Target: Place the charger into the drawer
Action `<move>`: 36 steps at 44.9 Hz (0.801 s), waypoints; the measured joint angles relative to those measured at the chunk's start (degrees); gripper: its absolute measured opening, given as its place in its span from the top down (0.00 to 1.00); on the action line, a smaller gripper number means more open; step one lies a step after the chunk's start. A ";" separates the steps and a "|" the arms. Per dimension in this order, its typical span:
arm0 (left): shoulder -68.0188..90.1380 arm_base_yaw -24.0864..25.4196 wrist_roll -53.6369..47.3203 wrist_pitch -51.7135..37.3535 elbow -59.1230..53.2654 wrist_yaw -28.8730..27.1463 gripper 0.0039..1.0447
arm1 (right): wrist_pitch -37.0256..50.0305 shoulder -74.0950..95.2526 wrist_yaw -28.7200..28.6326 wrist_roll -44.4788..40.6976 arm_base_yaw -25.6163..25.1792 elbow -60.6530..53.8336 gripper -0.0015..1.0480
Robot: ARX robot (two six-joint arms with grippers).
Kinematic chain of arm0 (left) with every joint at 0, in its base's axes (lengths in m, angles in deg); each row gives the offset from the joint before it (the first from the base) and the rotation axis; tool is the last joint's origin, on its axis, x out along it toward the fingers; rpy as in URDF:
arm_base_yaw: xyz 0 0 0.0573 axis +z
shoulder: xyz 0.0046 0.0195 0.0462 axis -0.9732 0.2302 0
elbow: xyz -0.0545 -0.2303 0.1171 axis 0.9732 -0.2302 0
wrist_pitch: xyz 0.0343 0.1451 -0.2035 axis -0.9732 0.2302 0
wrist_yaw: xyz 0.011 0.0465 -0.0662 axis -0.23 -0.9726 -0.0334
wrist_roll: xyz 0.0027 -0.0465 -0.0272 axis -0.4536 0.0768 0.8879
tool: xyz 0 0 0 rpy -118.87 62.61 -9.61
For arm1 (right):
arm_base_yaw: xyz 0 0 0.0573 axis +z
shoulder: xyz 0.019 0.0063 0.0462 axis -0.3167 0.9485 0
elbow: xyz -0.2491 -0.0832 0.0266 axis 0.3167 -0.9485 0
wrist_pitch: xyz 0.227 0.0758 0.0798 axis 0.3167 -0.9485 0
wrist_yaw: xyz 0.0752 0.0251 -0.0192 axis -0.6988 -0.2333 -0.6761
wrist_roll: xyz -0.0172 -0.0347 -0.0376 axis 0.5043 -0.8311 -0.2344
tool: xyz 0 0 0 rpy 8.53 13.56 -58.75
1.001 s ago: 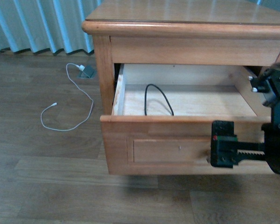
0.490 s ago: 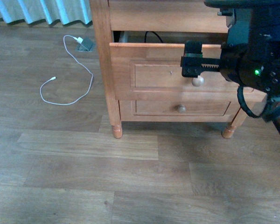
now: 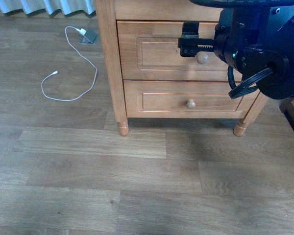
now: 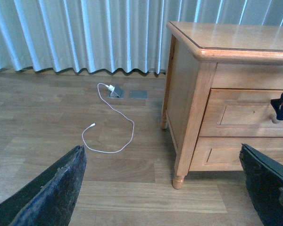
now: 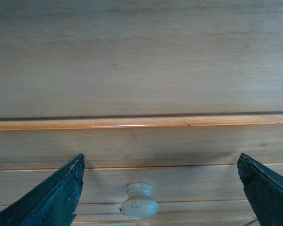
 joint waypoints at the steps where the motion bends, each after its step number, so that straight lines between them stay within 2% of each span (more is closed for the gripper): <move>1: 0.00 -0.02 0.00 0.00 0.00 0.00 0.06 | 0.39 0.00 -0.02 -0.33 0.09 0.00 0.08; 8: 0.00 0.00 0.00 0.00 0.00 -0.02 0.06 | 1.99 -2.27 -0.98 -0.96 0.55 -2.51 0.08; 21: 0.00 -0.02 0.00 0.00 0.00 -0.02 0.06 | -3.06 -22.12 -10.49 -1.18 1.03 -17.99 0.08; 26: 0.00 0.00 0.00 0.00 0.00 -0.02 0.06 | -9.29 -36.13 -14.16 -1.60 1.42 -27.04 0.08; 36: 0.00 0.00 0.00 0.00 0.00 0.00 0.06 | -25.75 -67.28 -17.22 -2.14 1.64 -40.50 0.08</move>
